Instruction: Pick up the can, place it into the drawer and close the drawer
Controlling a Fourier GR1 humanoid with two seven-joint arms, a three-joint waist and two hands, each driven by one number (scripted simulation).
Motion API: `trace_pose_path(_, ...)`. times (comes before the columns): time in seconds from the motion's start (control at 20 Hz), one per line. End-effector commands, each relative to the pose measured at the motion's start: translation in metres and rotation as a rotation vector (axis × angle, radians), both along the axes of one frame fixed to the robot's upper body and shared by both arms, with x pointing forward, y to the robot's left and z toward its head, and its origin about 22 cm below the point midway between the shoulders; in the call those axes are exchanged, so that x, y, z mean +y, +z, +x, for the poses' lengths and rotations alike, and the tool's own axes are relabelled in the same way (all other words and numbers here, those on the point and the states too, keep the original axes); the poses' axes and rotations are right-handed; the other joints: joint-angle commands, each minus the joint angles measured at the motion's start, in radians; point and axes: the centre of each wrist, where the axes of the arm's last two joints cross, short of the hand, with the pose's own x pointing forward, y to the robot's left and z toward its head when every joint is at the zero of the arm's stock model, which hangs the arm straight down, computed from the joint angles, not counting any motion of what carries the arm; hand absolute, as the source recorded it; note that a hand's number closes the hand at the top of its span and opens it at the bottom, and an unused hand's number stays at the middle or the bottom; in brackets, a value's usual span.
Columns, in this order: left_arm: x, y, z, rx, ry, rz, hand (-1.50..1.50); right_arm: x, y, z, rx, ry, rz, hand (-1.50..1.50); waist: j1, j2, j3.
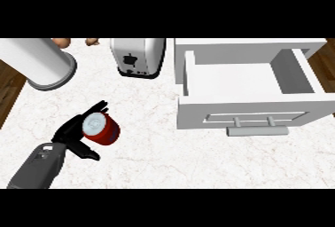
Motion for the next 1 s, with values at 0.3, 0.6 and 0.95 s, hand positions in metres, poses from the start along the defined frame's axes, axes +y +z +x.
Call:
trace_pose_path(0.3, -0.015, -0.004, 0.007, 0.013, -0.049, -0.166, 1.5, 0.006, 0.0, 0.005, -0.006, 0.013, 0.018, -1.5, 0.003, 0.0, 0.0)
trace_pose_path(0.6, -0.035, -0.003, 0.015, 0.037, -0.166, -0.258, 1.5, 0.012, -0.002, -0.006, 0.018, 0.007, 0.024, -1.5, 0.0, -0.002, 0.0)
trace_pose_path(0.95, -0.053, -0.01, 0.012, -0.05, 0.176, -0.292, 1.5, 0.005, -0.006, -0.015, 0.026, -0.016, 0.035, -1.5, 0.025, -0.011, 0.002)
